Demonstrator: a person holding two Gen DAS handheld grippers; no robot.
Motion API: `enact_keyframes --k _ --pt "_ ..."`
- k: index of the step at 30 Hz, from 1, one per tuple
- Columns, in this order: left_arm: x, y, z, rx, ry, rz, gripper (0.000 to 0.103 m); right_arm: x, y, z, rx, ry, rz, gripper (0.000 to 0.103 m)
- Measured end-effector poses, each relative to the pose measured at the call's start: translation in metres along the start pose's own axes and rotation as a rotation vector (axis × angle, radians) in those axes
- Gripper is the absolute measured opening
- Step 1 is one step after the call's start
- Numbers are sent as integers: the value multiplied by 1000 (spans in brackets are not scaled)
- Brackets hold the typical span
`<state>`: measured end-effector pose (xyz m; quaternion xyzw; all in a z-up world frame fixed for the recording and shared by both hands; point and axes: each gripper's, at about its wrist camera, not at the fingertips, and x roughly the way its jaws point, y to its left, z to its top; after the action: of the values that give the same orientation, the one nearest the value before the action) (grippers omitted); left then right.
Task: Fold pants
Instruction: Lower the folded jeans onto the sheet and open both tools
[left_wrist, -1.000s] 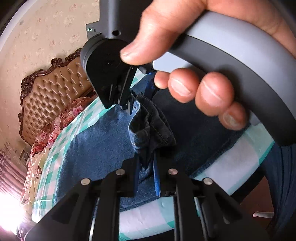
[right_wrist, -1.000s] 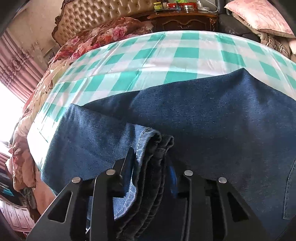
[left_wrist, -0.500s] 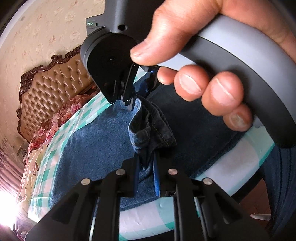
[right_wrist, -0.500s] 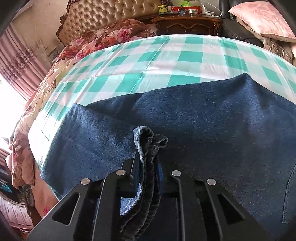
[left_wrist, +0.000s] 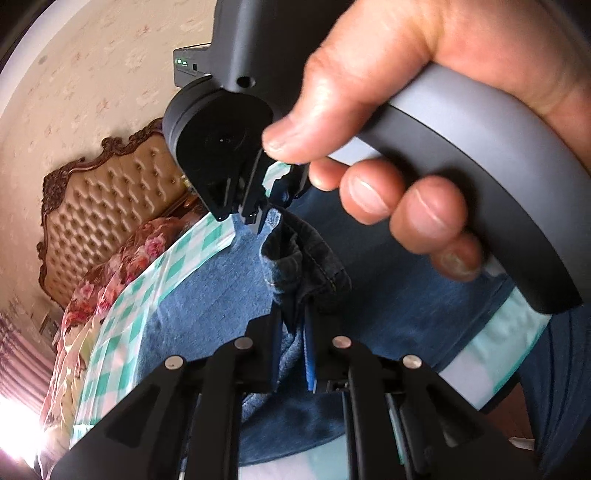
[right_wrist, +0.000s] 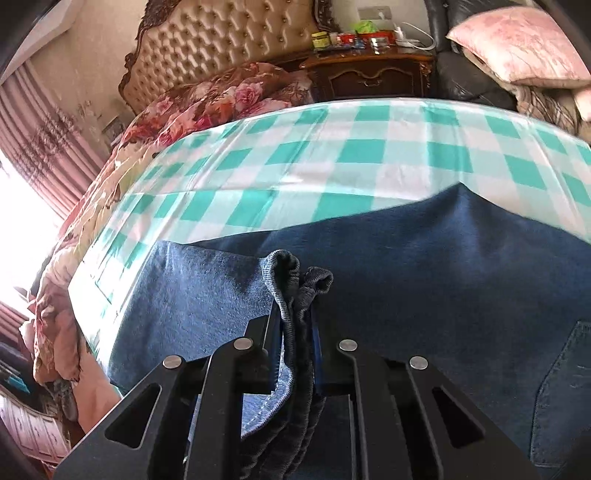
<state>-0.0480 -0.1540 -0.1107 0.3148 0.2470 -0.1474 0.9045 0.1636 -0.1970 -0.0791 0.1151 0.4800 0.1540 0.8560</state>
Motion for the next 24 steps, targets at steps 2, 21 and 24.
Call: enact_keyframes --k 2,21,24 --pt "4 -8 1 18 2 -22 10 3 -13 -1 33 13 12 12" --pt "2 -37 -9 132 6 -70 27 12 -59 -10 156 69 24 38" --pt "-3 -44 -6 181 -17 -39 35 15 -62 -6 150 73 39 32"
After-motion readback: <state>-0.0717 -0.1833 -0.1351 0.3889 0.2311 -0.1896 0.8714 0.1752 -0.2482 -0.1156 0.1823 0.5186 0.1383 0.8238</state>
